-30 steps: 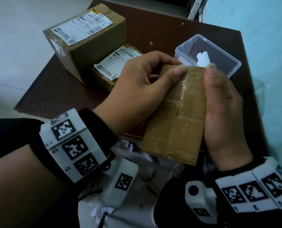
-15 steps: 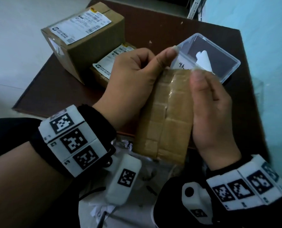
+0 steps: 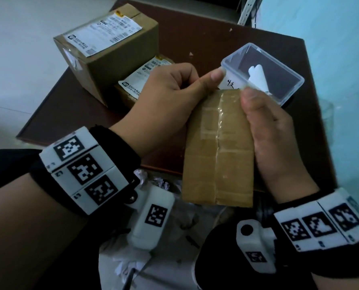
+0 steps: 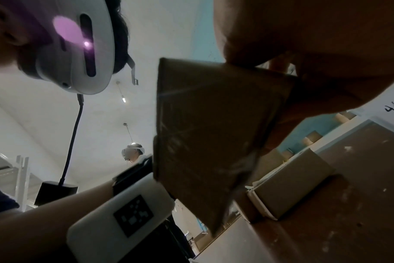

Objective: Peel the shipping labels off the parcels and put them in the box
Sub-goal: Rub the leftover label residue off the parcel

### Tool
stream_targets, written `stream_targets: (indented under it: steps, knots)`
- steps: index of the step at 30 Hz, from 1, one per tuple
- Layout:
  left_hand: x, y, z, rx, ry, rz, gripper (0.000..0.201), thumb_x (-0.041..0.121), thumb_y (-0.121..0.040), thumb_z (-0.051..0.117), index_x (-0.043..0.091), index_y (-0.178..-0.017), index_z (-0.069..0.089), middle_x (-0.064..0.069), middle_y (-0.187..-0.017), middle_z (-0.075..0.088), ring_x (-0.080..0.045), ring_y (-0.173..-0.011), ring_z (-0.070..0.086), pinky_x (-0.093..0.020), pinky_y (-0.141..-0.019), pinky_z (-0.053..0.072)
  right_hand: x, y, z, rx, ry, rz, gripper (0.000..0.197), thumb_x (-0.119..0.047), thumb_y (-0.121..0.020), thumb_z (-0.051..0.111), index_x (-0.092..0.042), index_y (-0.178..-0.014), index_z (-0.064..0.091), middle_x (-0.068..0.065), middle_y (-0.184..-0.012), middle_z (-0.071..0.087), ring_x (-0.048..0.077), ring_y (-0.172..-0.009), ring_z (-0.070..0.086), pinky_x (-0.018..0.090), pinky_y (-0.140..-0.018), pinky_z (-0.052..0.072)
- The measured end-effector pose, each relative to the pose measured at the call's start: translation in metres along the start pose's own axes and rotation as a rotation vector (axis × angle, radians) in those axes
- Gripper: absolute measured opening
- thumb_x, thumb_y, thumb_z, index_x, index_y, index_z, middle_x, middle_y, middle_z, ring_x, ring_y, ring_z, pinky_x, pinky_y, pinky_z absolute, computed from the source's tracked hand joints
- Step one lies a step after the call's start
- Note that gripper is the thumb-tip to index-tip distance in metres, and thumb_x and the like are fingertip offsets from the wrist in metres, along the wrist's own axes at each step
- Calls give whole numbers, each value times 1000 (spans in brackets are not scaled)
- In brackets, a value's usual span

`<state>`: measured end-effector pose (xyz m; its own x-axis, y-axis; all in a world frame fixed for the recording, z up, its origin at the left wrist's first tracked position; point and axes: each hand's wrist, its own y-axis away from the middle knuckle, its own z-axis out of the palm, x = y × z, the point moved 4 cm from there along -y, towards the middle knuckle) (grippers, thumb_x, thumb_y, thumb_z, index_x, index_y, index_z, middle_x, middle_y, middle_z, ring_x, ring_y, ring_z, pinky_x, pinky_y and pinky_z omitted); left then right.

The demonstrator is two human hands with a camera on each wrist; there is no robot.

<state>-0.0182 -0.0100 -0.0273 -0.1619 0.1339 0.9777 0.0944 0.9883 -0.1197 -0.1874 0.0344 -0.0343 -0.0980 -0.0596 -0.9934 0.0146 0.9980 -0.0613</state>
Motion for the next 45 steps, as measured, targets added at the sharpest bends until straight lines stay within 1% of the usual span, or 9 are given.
stream_targets:
  steps: [3, 8, 12, 18, 23, 31, 36, 41, 45]
  knots:
    - [-5, 0, 0, 68, 44, -74, 51, 38, -99, 71, 5, -64, 55, -5, -53, 57, -7, -51, 47, -20, -50, 41, -1, 0, 5, -31, -10, -1, 41, -44, -105, 55, -5, -102, 67, 30, -99, 63, 30, -89, 64, 43, -79, 58]
    - [-4, 1, 0, 3, 177, -128, 39, 36, -106, 59, 7, -88, 78, -21, -84, 76, -20, -70, 67, -33, -65, 57, 5, -6, -4, 54, -62, 9, 48, -38, -113, 49, 8, -111, 64, 38, -107, 62, 49, -93, 67, 53, -82, 61]
    - [2, 7, 9, -102, 314, -131, 25, 12, -109, 51, 6, -105, 75, -10, -89, 74, -13, -80, 69, -25, -71, 59, 6, -9, -8, 121, -137, 44, 49, -45, -107, 50, -2, -118, 70, 28, -116, 72, 36, -103, 76, 51, -91, 65]
    - [1, 5, 12, -104, 225, -55, 27, 14, -96, 52, 18, -105, 77, -5, -93, 75, -18, -87, 68, -34, -79, 58, 4, -7, -6, 128, -52, -57, 64, -44, -108, 50, 20, -116, 56, 49, -111, 55, 64, -102, 58, 74, -90, 53]
    - [-1, 5, 11, -135, 222, -33, 25, 13, -103, 52, 16, -111, 75, 0, -96, 73, -13, -91, 66, -32, -83, 57, 2, -6, -8, 132, -7, -76, 59, -43, -109, 48, 13, -120, 61, 38, -113, 63, 53, -106, 64, 66, -95, 56]
    - [-3, 9, 19, -128, 356, -101, 21, 17, -100, 54, 14, -109, 73, -6, -97, 71, -16, -90, 64, -34, -81, 55, 0, -2, -7, 177, 62, -155, 31, -33, -113, 49, -11, -99, 66, 6, -86, 64, 8, -80, 63, 23, -73, 53]
    - [-2, 11, 22, -94, 383, -127, 28, 18, -94, 50, 12, -110, 72, -23, -111, 73, -22, -92, 65, -40, -84, 57, 0, 0, -4, 157, 59, -133, 28, -34, -112, 48, -17, -100, 65, -7, -81, 66, 4, -77, 64, 20, -71, 53]
    - [-2, 13, 23, -92, 434, -171, 27, 16, -91, 51, 15, -107, 72, -25, -120, 70, -25, -97, 65, -54, -95, 57, -2, 1, -2, 153, 55, -121, 31, -43, -108, 48, -18, -102, 65, -4, -83, 67, 8, -77, 66, 22, -72, 55]
    - [-3, 14, 23, -93, 447, -187, 25, 11, -99, 50, 14, -113, 70, -25, -123, 68, -25, -97, 65, -45, -89, 58, 0, 1, -2, 169, 46, -105, 27, -38, -112, 49, -21, -101, 66, -4, -86, 69, 9, -81, 68, 24, -74, 57]
